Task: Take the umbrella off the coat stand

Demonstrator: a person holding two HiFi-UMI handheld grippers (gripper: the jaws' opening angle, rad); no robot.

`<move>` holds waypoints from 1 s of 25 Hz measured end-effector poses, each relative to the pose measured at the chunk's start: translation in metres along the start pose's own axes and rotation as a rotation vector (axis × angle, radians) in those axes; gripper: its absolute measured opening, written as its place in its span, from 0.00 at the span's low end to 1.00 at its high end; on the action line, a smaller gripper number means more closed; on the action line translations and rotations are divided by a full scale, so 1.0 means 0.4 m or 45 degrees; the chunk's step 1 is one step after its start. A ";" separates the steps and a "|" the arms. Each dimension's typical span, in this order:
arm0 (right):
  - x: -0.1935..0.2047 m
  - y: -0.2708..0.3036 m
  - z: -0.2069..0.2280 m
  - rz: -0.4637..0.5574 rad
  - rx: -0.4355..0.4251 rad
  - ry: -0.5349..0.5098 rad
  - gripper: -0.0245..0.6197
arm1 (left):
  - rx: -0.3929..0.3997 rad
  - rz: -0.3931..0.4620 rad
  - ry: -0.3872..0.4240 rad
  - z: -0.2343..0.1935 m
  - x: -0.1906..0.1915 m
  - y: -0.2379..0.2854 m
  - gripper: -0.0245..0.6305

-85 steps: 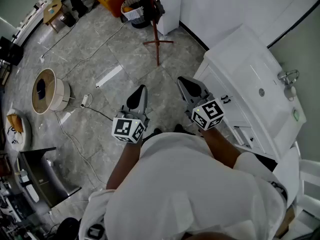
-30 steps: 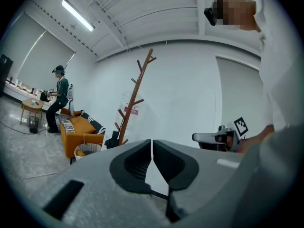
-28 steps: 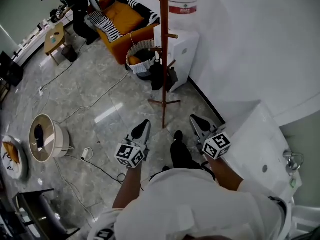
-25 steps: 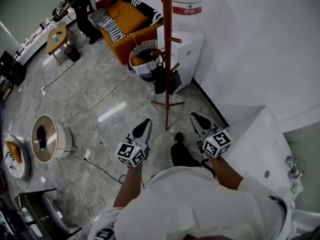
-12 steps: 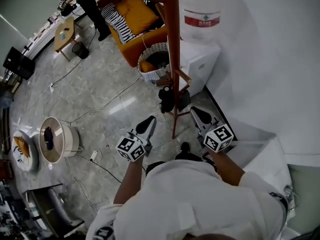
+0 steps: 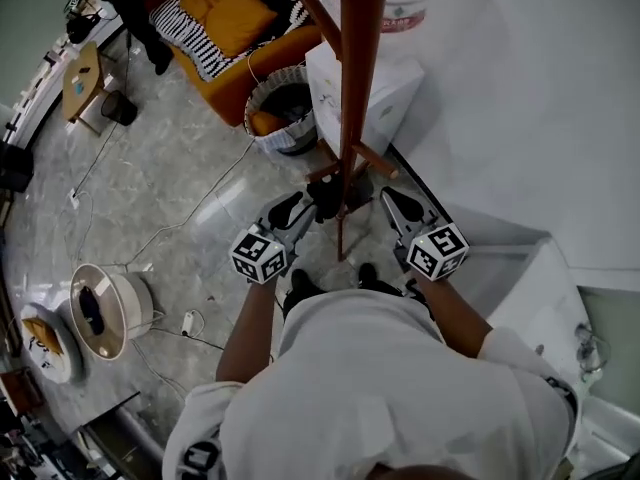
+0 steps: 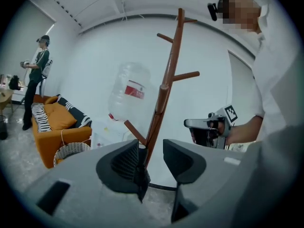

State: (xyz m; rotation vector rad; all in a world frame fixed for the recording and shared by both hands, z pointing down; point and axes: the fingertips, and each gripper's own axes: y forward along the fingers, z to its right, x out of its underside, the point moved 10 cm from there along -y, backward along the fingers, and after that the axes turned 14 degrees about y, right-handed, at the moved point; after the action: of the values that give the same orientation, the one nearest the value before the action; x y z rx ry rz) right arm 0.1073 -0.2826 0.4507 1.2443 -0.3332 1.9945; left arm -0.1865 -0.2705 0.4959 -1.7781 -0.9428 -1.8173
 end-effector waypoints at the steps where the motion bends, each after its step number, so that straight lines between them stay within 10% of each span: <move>1: 0.002 0.003 -0.006 0.021 0.032 0.010 0.06 | 0.037 -0.020 0.009 -0.022 0.006 0.009 0.28; 14: 0.060 -0.020 -0.013 0.061 0.254 0.058 0.06 | 0.384 -0.230 0.181 -0.124 0.081 0.192 0.42; 25: 0.039 -0.071 0.033 0.119 0.348 0.064 0.06 | 0.412 -0.284 0.260 -0.102 0.081 0.252 0.35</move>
State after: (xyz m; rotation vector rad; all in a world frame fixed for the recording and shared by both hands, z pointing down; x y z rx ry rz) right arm 0.1323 -0.2635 0.4660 1.3635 -0.0974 2.2030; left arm -0.1455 -0.3631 0.5474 -1.3105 -1.3072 -1.8097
